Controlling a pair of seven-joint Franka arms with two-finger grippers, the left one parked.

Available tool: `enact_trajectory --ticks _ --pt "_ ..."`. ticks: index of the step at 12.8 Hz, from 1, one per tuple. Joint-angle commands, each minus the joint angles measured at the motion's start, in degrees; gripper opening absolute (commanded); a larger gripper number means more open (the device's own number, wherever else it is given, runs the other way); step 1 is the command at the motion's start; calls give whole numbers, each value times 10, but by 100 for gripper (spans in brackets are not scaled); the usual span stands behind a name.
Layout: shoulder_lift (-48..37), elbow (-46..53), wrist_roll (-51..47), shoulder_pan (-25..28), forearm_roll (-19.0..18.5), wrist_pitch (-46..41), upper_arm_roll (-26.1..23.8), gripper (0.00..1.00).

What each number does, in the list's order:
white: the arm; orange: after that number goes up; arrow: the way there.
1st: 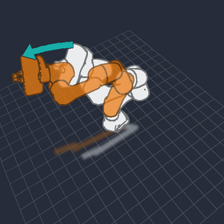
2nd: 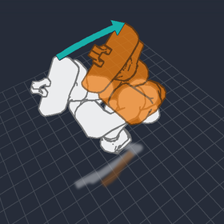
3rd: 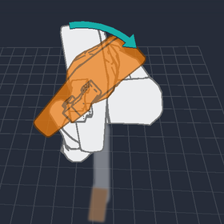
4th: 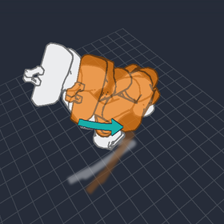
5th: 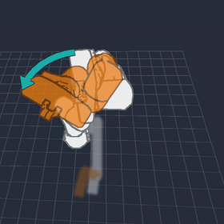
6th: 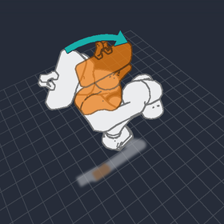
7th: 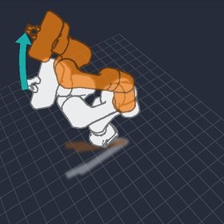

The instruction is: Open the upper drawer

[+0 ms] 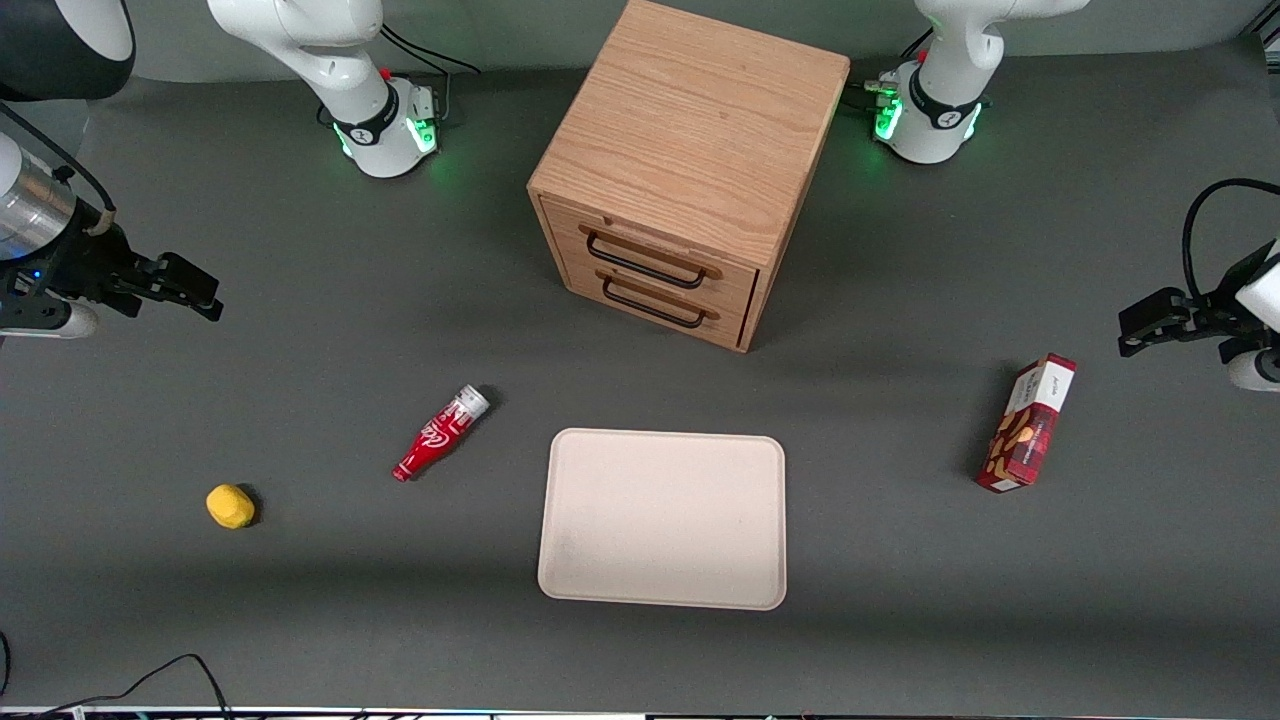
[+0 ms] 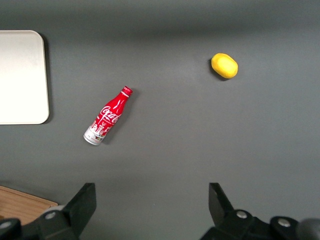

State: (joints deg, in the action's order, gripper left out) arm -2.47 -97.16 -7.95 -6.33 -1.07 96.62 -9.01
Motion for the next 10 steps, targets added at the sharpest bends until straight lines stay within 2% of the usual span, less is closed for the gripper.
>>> enact_trajectory --ticks 1,5,10 --pt "-2 -2 -14 4 9 -5 3 100" --pt "15 13 -5 21 13 -5 -13 100" --pt "95 92 -2 41 17 -7 -187 100"
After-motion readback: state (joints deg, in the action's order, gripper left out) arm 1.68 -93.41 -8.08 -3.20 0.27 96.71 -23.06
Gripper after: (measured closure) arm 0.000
